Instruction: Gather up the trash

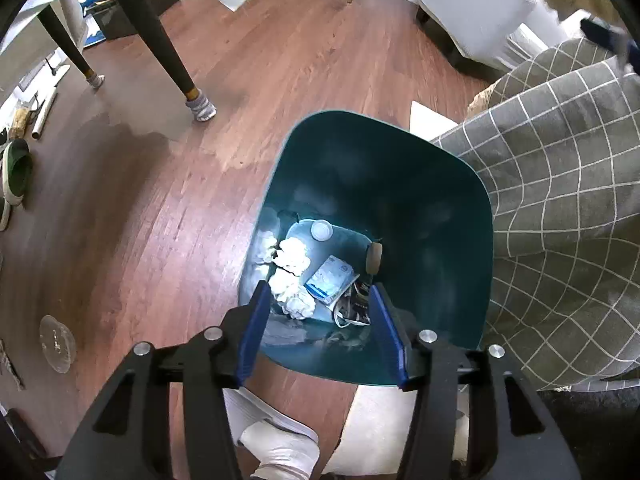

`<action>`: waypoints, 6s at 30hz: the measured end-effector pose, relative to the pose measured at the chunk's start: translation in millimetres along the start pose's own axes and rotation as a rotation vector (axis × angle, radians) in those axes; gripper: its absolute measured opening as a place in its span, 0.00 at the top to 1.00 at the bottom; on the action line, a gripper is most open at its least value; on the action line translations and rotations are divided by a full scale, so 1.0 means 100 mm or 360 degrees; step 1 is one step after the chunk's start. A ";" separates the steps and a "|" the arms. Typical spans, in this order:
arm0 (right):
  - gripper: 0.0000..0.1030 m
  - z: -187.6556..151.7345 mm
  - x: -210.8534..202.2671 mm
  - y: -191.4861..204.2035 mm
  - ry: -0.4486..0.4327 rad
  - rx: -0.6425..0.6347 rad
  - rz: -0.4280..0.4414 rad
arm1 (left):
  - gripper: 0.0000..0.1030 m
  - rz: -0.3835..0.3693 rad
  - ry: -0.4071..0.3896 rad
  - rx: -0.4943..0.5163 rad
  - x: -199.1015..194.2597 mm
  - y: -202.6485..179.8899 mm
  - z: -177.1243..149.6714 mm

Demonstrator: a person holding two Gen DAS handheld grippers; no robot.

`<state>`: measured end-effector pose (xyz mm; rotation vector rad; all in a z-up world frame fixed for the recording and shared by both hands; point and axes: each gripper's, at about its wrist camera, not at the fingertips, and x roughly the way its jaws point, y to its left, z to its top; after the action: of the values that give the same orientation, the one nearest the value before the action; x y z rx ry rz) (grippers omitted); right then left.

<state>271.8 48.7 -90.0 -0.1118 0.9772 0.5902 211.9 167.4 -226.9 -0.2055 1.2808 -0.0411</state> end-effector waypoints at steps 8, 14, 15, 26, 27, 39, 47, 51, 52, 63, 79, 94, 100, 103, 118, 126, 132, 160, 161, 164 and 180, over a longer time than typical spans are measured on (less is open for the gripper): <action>0.25 -0.12 0.34 -0.02 0.0142 0.0034 -0.0028 | 0.43 0.0002 -0.0185 -0.0051 -0.38 0.11 0.08; 0.25 -0.29 0.64 -0.04 0.0269 0.0048 -0.0056 | 0.46 -0.0029 -0.0357 -0.0084 -0.78 0.12 0.17; 0.25 -0.33 0.71 -0.04 0.0296 0.0047 -0.0065 | 0.47 -0.0041 -0.0393 -0.0100 -0.87 0.12 0.18; 0.25 -0.80 1.22 -0.02 0.0493 -0.0030 -0.0125 | 0.59 -0.0063 -0.0632 -0.0118 -1.44 0.02 0.26; 0.25 -0.85 1.26 -0.02 0.0506 -0.0038 -0.0127 | 0.61 -0.0064 -0.0652 -0.0112 -1.49 0.01 0.27; 0.25 -1.28 1.65 0.14 0.0723 -0.0218 -0.0205 | 0.63 -0.0007 -0.0777 0.0034 -1.78 -0.17 0.25; 0.14 -1.52 1.82 0.24 0.0860 -0.0354 -0.0263 | 0.62 -0.0018 -0.0782 -0.0003 -1.82 -0.10 0.27; 0.13 -1.52 1.77 0.26 0.0858 -0.0363 -0.0252 | 0.58 -0.0033 -0.0797 -0.0020 -1.86 -0.08 0.28; 0.13 -1.51 1.75 0.26 0.0847 -0.0357 -0.0247 | 0.56 -0.0031 -0.0800 -0.0019 -1.87 -0.09 0.28; 0.13 -1.15 0.86 0.36 0.0552 -0.0322 -0.0189 | 0.21 0.0085 -0.0973 0.0103 -2.12 -0.24 0.13; 0.24 -1.00 -0.59 0.43 -0.0042 -0.0191 -0.0136 | 0.11 0.0174 -0.1070 0.0090 -2.32 -0.28 -0.54; 0.04 -1.66 -2.37 0.06 -0.0701 0.0010 -0.0378 | 0.04 0.0243 -0.1290 0.0081 -2.83 -0.53 -1.34; 0.04 -1.90 -2.89 -0.02 -0.0861 0.0029 -0.0477 | 0.04 0.0278 -0.1316 0.0159 -2.94 -0.68 -1.47; 0.04 -2.08 -3.05 -0.08 -0.0883 0.0062 -0.0545 | 0.04 0.0254 -0.1309 0.0161 -2.94 -0.68 -1.54; 0.03 -2.84 -3.68 -0.29 -0.1023 0.0291 -0.0823 | 0.04 0.0163 -0.1336 0.0282 -2.95 -1.11 -1.91; 0.03 -3.05 -3.75 -0.28 -0.0990 0.0288 -0.0763 | 0.04 0.0160 -0.1345 0.0336 -2.92 -1.32 -2.04; 0.03 -3.14 -3.83 -0.25 -0.1014 0.0227 -0.0629 | 0.04 0.0194 -0.1346 0.0288 -2.94 -1.31 -2.10; 0.03 -3.19 -3.85 -0.31 -0.1010 0.0269 -0.0526 | 0.04 0.0182 -0.1351 0.0244 -3.01 -1.21 -2.28; 0.03 -3.19 -3.85 -0.31 -0.1010 0.0267 -0.0527 | 0.04 0.0186 -0.1355 0.0248 -3.01 -1.21 -2.29; 0.03 -3.19 -3.85 -0.30 -0.1009 0.0267 -0.0528 | 0.04 0.0190 -0.1361 0.0253 -3.03 -1.20 -2.29; 0.03 -3.18 -3.85 -0.32 -0.1003 0.0255 -0.0533 | 0.04 0.0187 -0.1354 0.0245 -3.03 -1.20 -2.29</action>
<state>-109.7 -249.7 34.4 0.0538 0.3749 0.2080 -84.0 63.8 19.4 -0.0024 0.4359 0.0466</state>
